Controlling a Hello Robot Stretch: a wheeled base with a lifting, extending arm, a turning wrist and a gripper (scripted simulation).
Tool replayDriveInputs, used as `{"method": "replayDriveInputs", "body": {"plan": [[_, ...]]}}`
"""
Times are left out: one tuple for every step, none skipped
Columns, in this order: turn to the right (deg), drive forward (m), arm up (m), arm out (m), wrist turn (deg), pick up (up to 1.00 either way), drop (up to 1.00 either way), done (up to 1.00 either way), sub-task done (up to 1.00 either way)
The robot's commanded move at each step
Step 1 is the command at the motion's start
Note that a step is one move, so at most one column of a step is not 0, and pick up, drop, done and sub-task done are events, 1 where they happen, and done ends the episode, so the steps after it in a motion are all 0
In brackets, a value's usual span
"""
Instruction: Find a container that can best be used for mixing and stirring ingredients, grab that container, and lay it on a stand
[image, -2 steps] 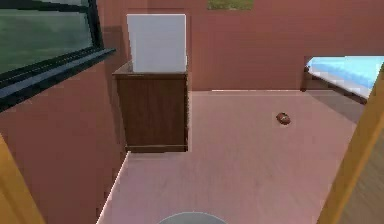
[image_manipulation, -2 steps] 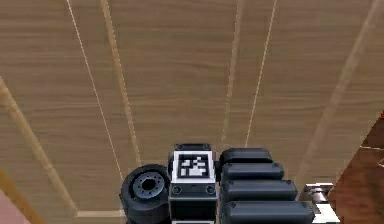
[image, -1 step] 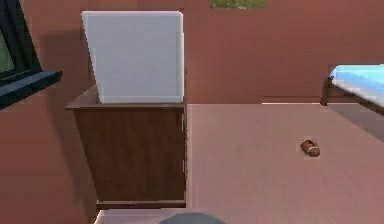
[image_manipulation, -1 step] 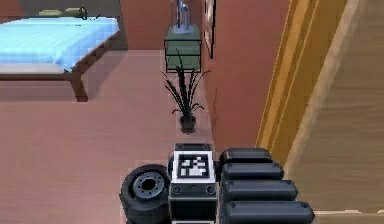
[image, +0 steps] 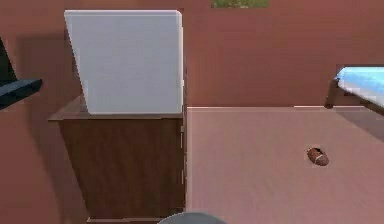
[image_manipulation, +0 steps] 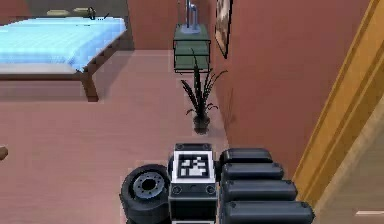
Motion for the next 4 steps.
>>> {"method": "replayDriveInputs", "body": {"plan": [[45.0, 0.00, 0.00, 0.00, 0.0, 0.00, 0.00, 0.00, 0.00], [24.0, 0.00, 0.00, 0.00, 0.0, 0.00, 0.00, 0.00, 0.00], [0.0, 1.00, 0.00, 0.00, 0.0, 0.00, 0.00, 0.00, 0.00], [0.0, 0.45, 0.00, 0.00, 0.0, 0.00, 0.00, 0.00, 0.00]]}}
